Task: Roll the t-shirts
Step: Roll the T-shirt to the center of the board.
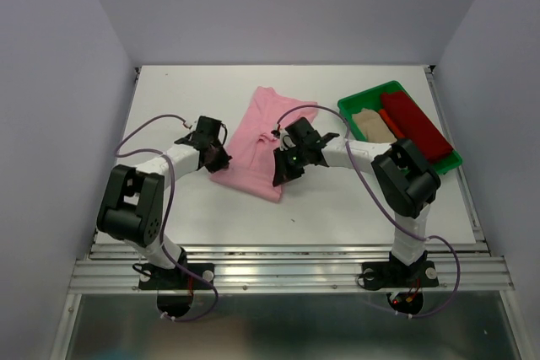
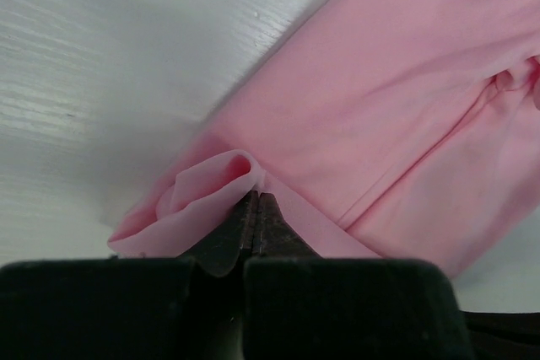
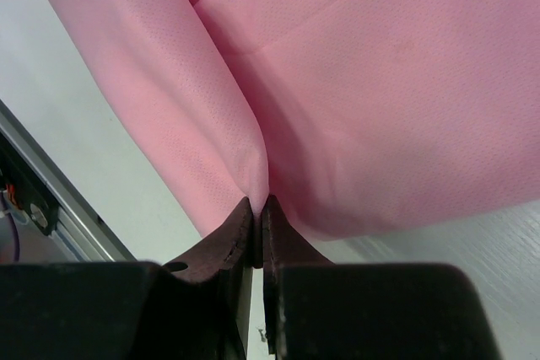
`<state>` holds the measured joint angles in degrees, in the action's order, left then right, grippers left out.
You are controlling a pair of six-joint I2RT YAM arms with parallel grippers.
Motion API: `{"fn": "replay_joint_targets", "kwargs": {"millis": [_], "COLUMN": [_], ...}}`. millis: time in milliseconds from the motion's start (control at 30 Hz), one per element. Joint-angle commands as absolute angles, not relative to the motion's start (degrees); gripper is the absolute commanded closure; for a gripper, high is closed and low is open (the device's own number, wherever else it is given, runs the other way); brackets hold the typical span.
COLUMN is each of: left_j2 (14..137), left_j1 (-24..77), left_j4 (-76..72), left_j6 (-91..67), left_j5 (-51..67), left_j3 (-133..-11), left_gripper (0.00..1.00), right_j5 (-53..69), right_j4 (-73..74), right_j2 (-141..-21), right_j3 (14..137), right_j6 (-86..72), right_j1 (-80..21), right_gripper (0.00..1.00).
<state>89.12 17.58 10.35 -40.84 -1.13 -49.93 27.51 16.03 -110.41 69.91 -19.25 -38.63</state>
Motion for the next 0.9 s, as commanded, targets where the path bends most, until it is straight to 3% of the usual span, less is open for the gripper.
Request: {"fn": "replay_joint_targets", "kwargs": {"millis": [0,167,367,433,667,867], "left_j2": [91.5,93.2,89.9,88.3,82.1,79.5], "left_j1": [17.8,17.8,17.8,17.9,18.0,18.0], "left_j4": [11.8,10.8,9.4,9.0,9.9,12.2], "left_j6": [-40.4,-40.4,-39.8,-39.3,-38.0,-37.4], "left_j5": [-3.4,-2.7,-1.8,-1.6,-3.7,-6.5], "left_j3": [-51.9,-51.9,-51.9,-51.9,-53.6,-54.5], "left_gripper": [1.0,1.0,1.0,1.0,0.96,0.8], "right_j5": [25.2,23.2,18.9,17.7,12.6,11.3], "right_j4": [15.7,16.1,17.5,17.9,18.5,17.9], "right_j2": [-110.9,-110.2,-104.7,-102.7,-98.0,-101.2], "right_j3": [71.7,71.2,70.5,70.1,70.5,71.9], "right_j6": [-18.2,-18.2,-19.4,-19.9,-22.5,-24.3], "right_j1": [-38.4,-38.4,-39.5,-40.0,-43.1,-44.9], "right_gripper": [0.92,0.84,0.49,0.48,0.49,0.75]}}
